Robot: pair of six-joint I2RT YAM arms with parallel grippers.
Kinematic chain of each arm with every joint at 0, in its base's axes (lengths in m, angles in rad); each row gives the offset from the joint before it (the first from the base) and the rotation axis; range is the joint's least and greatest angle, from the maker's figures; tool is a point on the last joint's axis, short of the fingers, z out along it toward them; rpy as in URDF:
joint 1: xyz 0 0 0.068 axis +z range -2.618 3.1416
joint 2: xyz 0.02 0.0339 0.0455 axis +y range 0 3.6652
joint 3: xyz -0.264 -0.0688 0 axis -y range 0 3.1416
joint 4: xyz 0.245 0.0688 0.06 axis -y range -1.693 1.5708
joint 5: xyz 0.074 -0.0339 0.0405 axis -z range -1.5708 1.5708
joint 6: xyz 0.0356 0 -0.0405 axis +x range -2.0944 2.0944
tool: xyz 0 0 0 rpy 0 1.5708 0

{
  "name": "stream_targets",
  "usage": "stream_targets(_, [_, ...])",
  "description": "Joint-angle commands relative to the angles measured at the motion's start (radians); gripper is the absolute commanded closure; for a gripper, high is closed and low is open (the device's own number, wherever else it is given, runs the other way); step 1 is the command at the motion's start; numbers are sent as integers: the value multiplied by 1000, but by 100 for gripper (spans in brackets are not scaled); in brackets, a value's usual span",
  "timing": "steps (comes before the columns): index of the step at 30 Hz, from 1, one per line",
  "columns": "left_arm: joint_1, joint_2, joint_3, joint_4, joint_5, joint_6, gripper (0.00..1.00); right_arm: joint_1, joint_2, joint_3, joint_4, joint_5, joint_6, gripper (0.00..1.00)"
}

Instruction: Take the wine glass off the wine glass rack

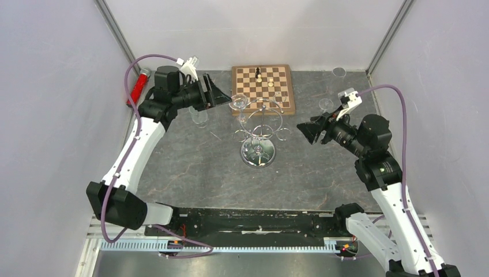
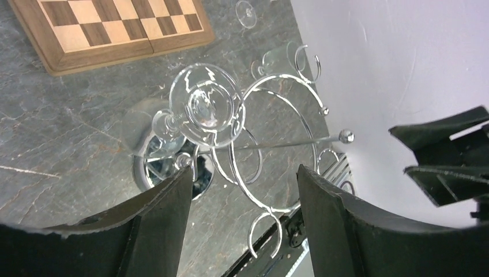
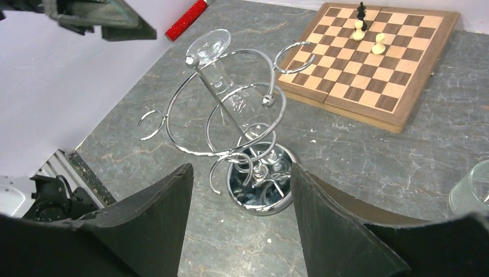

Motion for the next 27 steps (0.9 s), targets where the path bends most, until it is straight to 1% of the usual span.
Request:
stream_targets(1, [37,44,-17,157,102,-99,28,7,-45,-24,55,-39,9,35])
stream_targets(4, [66,77,-44,231,140,-153,29,9,-63,-30,55,-41,-1,36])
stream_targets(12, [106,174,-74,331,201,-218,31,10,-79,-50,75,-56,-4,37])
stream_targets(19, [106,244,-108,386,241,-247,32,16,-79,-47,84,-67,-13,40])
stream_targets(27, [106,280,-148,481,282,-306,35,25,-78,-51,84,-67,-27,42])
